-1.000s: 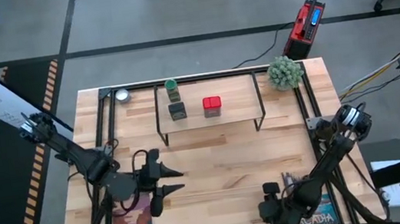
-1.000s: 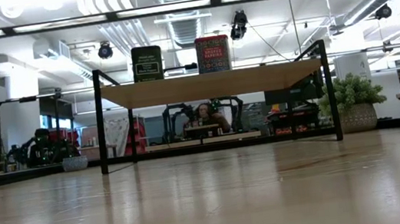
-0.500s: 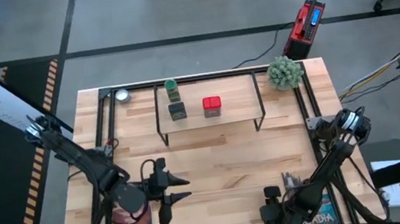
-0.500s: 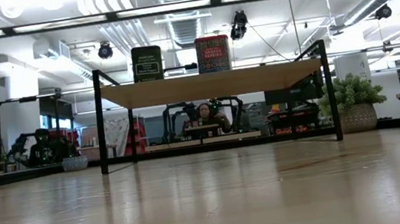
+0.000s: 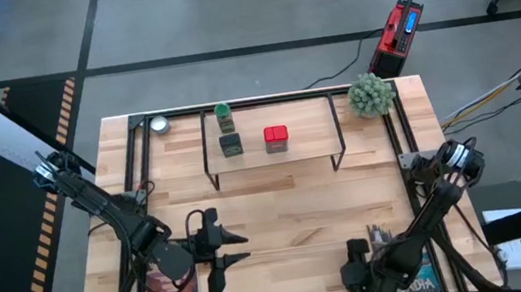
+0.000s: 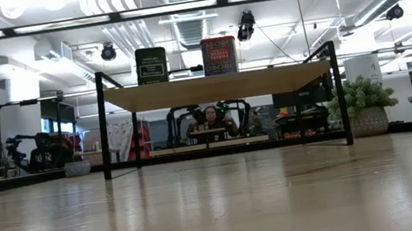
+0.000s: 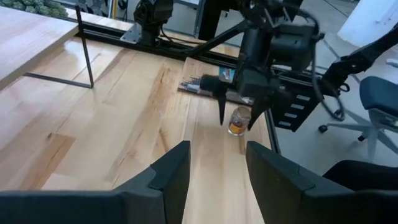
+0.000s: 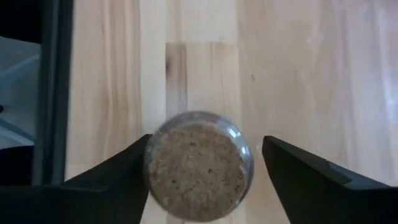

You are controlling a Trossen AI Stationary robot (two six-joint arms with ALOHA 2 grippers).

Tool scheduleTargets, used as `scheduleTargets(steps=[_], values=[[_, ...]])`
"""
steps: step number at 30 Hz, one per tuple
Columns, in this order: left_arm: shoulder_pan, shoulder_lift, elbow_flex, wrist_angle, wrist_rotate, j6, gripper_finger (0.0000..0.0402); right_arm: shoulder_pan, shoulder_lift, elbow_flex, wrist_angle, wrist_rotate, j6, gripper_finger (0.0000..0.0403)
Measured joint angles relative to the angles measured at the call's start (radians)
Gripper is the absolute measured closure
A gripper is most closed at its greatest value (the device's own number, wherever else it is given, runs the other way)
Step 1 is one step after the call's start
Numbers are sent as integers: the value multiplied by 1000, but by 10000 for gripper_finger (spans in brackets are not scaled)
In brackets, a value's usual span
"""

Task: Shelf spices
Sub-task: Remove the transparent seasoning bottle from the shelf, then remove the red seasoning can from the shelf

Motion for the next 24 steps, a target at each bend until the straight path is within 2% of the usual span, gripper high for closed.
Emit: scheduleTargets(steps=[10, 15, 19, 24], values=[[0, -2, 0, -10, -12, 37, 217, -4, -103, 135, -172, 80, -57, 92], [3, -3, 0, -53, -63, 52, 211, -15, -183, 171, -201, 247, -167, 93], [16, -3, 0, -129, -152, 46, 211, -81, -260, 172, -299, 374, -260, 93], [25, -12, 0, -188, -232, 24, 210, -218, -359, 155, -333, 400, -391, 94]])
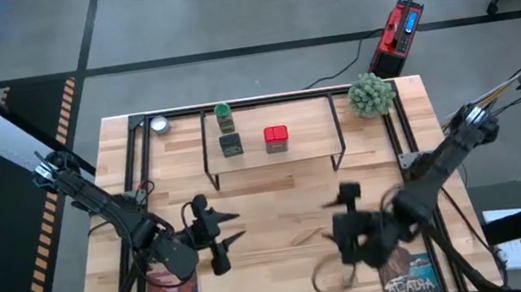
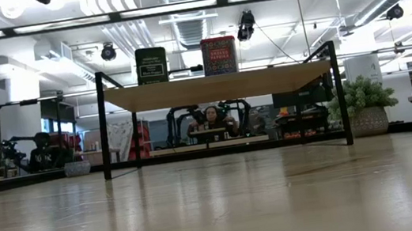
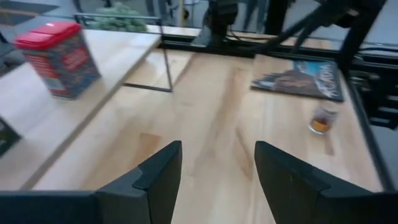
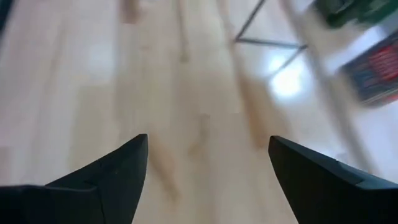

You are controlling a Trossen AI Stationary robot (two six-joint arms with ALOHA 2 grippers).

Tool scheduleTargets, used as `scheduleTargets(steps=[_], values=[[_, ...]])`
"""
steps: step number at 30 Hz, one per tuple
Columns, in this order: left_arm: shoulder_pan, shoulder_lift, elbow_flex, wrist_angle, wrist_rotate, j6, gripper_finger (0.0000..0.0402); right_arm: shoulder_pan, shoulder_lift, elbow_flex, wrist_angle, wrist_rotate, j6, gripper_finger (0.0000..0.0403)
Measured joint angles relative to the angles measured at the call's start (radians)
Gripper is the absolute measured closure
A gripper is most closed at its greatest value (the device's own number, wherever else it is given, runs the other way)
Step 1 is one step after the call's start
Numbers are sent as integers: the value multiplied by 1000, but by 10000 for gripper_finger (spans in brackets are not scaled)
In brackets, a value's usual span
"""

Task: Shelf spices
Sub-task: Remove the red seasoning can from the shelf

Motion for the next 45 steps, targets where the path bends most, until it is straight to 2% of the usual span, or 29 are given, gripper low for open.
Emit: scheduleTargets(steps=[6, 11, 15, 19, 23, 26, 31, 37, 41, 45], values=[[4, -42, 0, -34, -35, -9, 223, -142, -108, -61, 57, -1, -169, 104], [5, -90, 0, -45, -91, -8, 238, -249, -206, -160, 191, -43, -312, 119], [8, -130, 0, -65, -141, -10, 246, -368, -287, -263, 318, -151, -406, 128], [13, -158, 0, -82, -172, -14, 248, -536, -348, -350, 415, -296, -481, 130], [42, -186, 0, -151, -181, -41, 233, -715, -365, -410, 522, -472, -552, 119], [74, -193, 0, -230, -164, -84, 215, -807, -358, -426, 563, -568, -595, 110], [121, -193, 0, -316, -113, -103, 181, -879, -333, -427, 612, -634, -640, 100], [190, -193, 0, -351, -110, -52, 151, -936, -295, -425, 639, -711, -623, 100], [244, -193, 0, -350, -108, 17, 141, -951, -266, -425, 660, -742, -631, 105], [313, -193, 0, -343, -38, 75, 142, -969, -246, -424, 717, -755, -643, 107]])
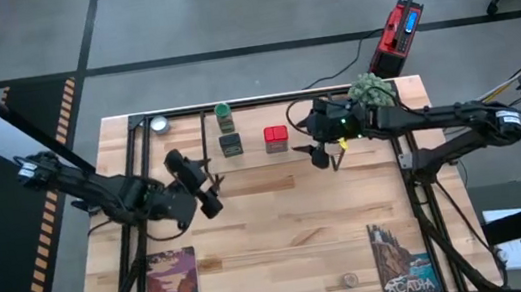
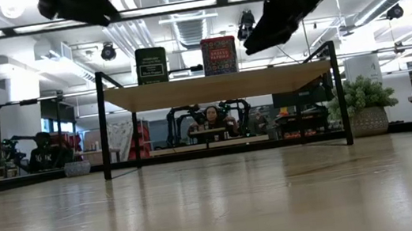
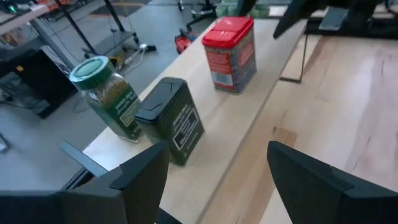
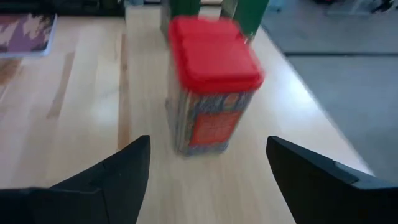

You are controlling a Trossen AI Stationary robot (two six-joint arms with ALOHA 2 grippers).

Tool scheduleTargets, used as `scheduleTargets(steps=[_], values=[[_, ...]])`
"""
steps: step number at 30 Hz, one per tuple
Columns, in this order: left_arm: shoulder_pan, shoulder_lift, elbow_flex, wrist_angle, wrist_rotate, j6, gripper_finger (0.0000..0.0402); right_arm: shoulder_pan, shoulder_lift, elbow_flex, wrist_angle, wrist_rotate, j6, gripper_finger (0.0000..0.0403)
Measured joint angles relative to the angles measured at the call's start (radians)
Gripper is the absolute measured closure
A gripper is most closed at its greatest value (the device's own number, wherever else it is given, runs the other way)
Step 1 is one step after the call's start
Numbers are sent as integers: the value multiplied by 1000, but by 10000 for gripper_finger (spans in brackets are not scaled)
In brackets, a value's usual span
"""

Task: Shelf spices
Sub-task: Remove the red seasoning can from the shelf

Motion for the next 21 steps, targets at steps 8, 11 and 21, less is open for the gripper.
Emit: scheduleTargets(steps=[8, 11, 21], values=[[49, -1, 0, 0, 52, 70, 160, -61, 74, 1, 79, -105, 18, 106], [50, -8, 0, -3, 57, 81, 166, -61, 99, 1, 88, -119, 26, 111], [53, -27, -15, 2, 79, 74, 175, -64, 107, 1, 134, -122, 24, 107]])
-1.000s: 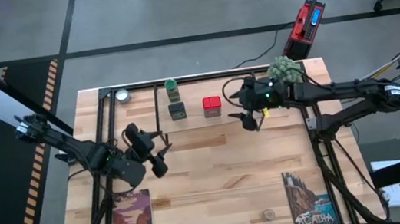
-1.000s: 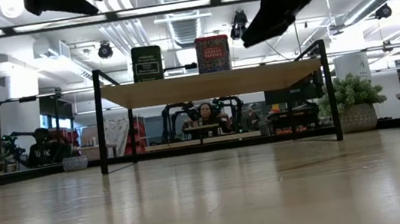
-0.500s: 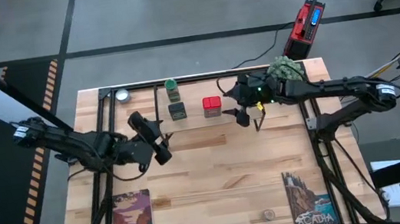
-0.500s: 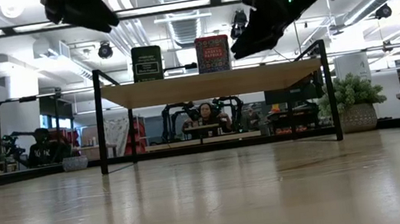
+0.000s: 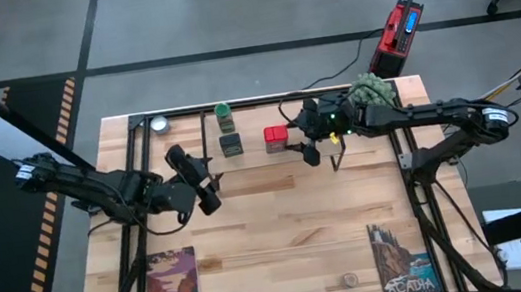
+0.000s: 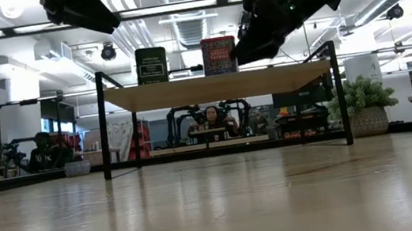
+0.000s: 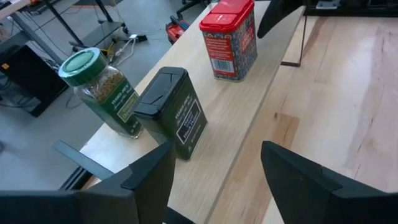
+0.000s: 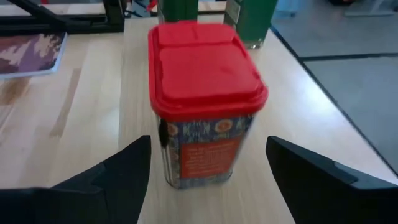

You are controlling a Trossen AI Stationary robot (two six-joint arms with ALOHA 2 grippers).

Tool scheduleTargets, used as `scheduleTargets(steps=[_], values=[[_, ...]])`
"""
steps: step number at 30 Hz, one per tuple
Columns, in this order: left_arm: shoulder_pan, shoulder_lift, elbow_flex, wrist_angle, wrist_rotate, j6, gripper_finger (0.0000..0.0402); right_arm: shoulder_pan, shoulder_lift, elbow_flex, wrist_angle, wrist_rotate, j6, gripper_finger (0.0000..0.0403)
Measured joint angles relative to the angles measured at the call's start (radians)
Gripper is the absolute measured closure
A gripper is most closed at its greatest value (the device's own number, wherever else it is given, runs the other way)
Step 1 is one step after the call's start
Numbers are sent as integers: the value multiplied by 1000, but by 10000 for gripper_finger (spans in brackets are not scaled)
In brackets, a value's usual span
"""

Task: Shelf spices
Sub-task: Remove the red seasoning can from the shelf

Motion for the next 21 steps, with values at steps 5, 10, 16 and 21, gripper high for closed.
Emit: scheduleTargets(steps=[5, 10, 16, 21], values=[[0, 0, -2, 1, 6, -18, 168, 0, 16, 46, -44, -19, -5, 100], [0, -1, -2, 1, 6, -25, 162, 0, 40, 124, -65, -19, -24, 105], [0, -1, -2, 1, 23, -29, 159, 0, 117, 236, -182, -23, -52, 100], [0, -2, -2, -2, 24, -33, 165, 3, 205, 314, -237, -48, -61, 100]])
